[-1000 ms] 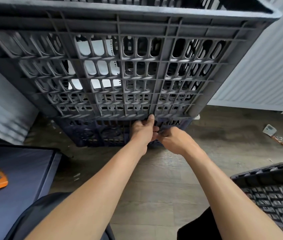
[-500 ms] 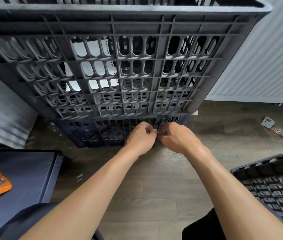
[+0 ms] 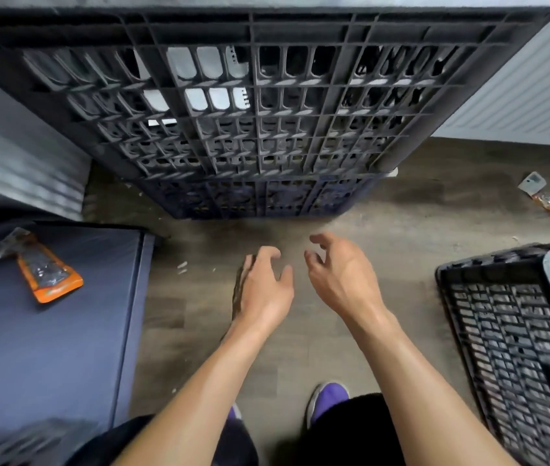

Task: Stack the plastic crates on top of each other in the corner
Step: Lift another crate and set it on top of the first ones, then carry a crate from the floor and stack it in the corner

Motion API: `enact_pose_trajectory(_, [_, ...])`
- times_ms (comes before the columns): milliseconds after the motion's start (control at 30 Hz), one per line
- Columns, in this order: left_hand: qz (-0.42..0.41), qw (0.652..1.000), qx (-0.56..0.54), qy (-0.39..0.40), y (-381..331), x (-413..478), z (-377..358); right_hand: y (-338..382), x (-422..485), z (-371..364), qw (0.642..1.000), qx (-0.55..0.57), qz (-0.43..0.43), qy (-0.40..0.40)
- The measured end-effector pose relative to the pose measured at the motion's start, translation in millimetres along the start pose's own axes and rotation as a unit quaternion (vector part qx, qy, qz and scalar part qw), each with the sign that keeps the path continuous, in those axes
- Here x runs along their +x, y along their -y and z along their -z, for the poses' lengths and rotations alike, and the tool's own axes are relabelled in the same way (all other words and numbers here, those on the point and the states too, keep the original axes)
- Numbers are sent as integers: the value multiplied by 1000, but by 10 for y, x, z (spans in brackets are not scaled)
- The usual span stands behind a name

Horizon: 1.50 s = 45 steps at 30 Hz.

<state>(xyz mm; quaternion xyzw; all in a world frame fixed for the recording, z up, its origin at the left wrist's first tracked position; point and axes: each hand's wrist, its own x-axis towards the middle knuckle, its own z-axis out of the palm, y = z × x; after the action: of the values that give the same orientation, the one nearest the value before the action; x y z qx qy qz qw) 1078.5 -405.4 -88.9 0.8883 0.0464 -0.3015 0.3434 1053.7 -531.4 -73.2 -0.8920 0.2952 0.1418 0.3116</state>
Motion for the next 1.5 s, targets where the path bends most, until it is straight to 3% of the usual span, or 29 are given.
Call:
enact_pose_trajectory(200, [12, 997, 54, 46, 251, -950, 29, -416, -1053, -32, 989, 49, -133, 42])
enact_pose_trajectory(333, [-48, 985, 135, 98, 18, -1434, 109, -519, -1603, 302, 984, 47, -161, 55])
enact_pose_trajectory(567, [-233, 924, 231, 197, -819, -2062, -236, -913, -2238, 1088, 969, 85, -229, 30])
enact_pose_trajectory(833, [-326, 851, 322, 255, -1349, -2548, -980, -1893, -2771, 1675, 938, 135, -319, 27])
enact_pose_trajectory(1200, [-348, 745, 472, 318, -2043, -2892, -2202, -3451, -3144, 2225, 897, 196, -390, 63])
enact_pose_trajectory(1500, [-338, 727, 505, 322, -2709, -2678, -3029, -4218, -2898, 2425, 905, 166, -377, 109])
